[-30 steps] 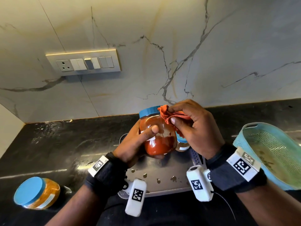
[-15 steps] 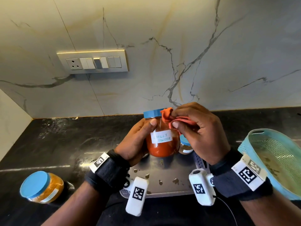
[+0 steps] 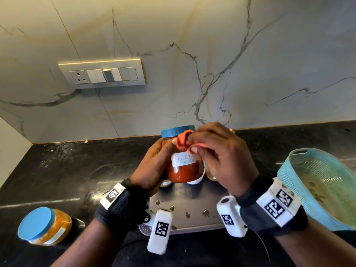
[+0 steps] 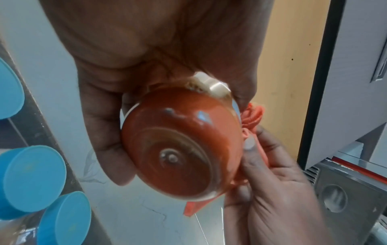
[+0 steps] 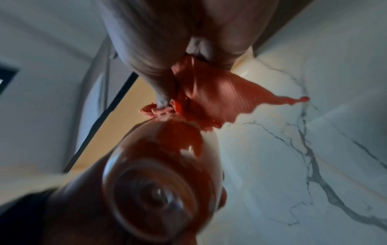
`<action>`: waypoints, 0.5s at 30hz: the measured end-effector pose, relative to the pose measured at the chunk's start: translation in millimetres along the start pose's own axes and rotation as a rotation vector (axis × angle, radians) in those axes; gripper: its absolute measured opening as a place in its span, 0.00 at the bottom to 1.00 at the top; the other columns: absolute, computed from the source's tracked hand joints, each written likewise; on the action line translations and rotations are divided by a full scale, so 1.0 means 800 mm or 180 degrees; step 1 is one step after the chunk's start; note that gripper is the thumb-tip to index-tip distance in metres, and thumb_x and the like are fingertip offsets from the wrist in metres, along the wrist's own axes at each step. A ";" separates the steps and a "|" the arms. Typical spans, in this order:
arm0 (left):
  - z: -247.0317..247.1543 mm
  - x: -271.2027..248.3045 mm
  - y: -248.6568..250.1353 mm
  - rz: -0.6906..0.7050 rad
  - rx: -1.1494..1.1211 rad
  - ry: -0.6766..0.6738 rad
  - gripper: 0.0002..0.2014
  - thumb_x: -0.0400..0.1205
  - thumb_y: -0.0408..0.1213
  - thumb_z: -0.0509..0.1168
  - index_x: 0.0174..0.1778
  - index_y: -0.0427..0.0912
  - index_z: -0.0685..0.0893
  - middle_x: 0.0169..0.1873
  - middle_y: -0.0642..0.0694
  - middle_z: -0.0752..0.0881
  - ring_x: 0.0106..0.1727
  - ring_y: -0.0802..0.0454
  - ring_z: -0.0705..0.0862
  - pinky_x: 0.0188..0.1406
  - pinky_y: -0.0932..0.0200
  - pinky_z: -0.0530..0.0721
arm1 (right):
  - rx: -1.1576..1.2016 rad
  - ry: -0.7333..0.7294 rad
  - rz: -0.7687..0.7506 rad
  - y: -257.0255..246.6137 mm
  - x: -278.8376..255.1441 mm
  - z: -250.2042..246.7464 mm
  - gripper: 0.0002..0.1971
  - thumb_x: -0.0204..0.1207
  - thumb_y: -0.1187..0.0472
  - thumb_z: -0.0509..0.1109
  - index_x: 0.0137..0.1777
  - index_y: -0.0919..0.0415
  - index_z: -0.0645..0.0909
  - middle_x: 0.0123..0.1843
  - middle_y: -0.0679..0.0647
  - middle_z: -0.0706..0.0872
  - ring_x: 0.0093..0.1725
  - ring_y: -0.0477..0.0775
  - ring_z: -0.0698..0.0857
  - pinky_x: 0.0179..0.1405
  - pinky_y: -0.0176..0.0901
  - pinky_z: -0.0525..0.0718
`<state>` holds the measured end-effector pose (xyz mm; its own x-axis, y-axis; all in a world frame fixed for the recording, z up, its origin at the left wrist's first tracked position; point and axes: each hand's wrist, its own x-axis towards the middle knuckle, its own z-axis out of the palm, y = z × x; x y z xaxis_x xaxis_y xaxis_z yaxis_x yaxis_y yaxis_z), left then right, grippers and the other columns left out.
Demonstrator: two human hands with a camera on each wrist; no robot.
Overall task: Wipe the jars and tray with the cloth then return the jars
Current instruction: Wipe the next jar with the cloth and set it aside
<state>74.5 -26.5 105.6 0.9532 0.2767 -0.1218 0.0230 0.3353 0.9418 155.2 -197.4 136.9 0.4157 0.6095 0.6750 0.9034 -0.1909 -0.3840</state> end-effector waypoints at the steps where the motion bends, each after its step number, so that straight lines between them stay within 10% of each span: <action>1: 0.002 0.000 0.001 0.0036 0.0035 0.0020 0.24 0.83 0.48 0.64 0.68 0.34 0.83 0.63 0.27 0.87 0.66 0.29 0.86 0.68 0.27 0.83 | 0.0078 0.0069 0.0113 0.003 0.005 -0.001 0.10 0.78 0.67 0.76 0.58 0.60 0.89 0.54 0.54 0.86 0.54 0.52 0.86 0.57 0.47 0.85; 8: -0.009 0.000 0.009 -0.0035 -0.0145 0.0024 0.37 0.76 0.57 0.70 0.75 0.36 0.77 0.66 0.22 0.83 0.58 0.30 0.87 0.62 0.26 0.82 | -0.0301 -0.0611 -0.0676 -0.015 -0.046 0.003 0.11 0.81 0.64 0.71 0.62 0.58 0.87 0.62 0.55 0.86 0.59 0.53 0.85 0.56 0.49 0.89; 15: 0.002 0.002 0.009 -0.0051 -0.0102 0.0078 0.40 0.74 0.57 0.70 0.77 0.32 0.75 0.69 0.27 0.84 0.71 0.24 0.82 0.69 0.19 0.78 | 0.0632 0.0220 0.0400 0.021 0.001 -0.003 0.11 0.77 0.71 0.75 0.59 0.65 0.88 0.55 0.53 0.88 0.58 0.51 0.87 0.59 0.50 0.87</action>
<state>76.6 -25.5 112.9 0.9451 0.2929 -0.1447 0.0281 0.3685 0.9292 171.2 -201.8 132.7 0.5359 0.5351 0.6530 0.8085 -0.1027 -0.5794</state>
